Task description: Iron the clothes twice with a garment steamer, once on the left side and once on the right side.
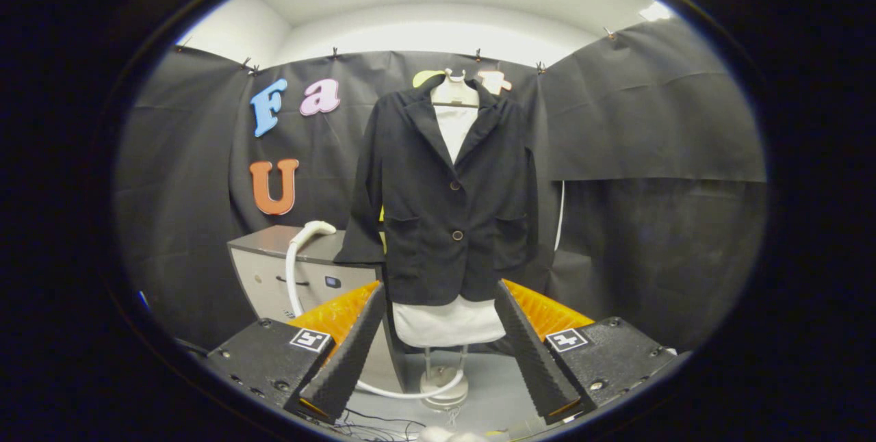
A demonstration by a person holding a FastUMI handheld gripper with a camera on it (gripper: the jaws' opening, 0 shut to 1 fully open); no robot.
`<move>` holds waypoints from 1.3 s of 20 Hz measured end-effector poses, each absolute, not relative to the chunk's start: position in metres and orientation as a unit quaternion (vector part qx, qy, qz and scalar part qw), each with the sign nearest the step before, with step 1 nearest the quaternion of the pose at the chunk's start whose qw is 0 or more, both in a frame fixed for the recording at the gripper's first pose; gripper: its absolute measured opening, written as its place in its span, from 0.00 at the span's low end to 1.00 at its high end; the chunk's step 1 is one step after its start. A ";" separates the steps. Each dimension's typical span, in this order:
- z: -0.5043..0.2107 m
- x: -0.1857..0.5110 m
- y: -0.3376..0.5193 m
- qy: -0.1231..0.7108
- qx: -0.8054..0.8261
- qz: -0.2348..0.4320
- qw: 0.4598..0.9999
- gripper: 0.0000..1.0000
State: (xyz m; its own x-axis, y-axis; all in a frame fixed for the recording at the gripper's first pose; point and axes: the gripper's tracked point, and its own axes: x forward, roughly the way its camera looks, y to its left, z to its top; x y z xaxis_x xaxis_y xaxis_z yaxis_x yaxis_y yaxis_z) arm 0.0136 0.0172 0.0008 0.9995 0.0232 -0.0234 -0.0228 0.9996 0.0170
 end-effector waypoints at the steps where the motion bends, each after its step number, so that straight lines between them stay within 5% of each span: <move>1: -0.001 0.014 0.019 0.013 0.010 0.013 1.000 0.99; 11: -0.004 0.026 0.029 0.040 0.018 0.013 0.999 0.99; 26: 0.054 0.223 0.221 0.054 0.013 0.114 0.992 0.99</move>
State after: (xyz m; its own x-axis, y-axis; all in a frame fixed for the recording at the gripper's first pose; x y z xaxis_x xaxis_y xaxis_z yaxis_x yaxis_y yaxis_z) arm 0.2231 0.2212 0.0535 0.9683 0.2275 -0.1032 -0.2247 0.9737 0.0381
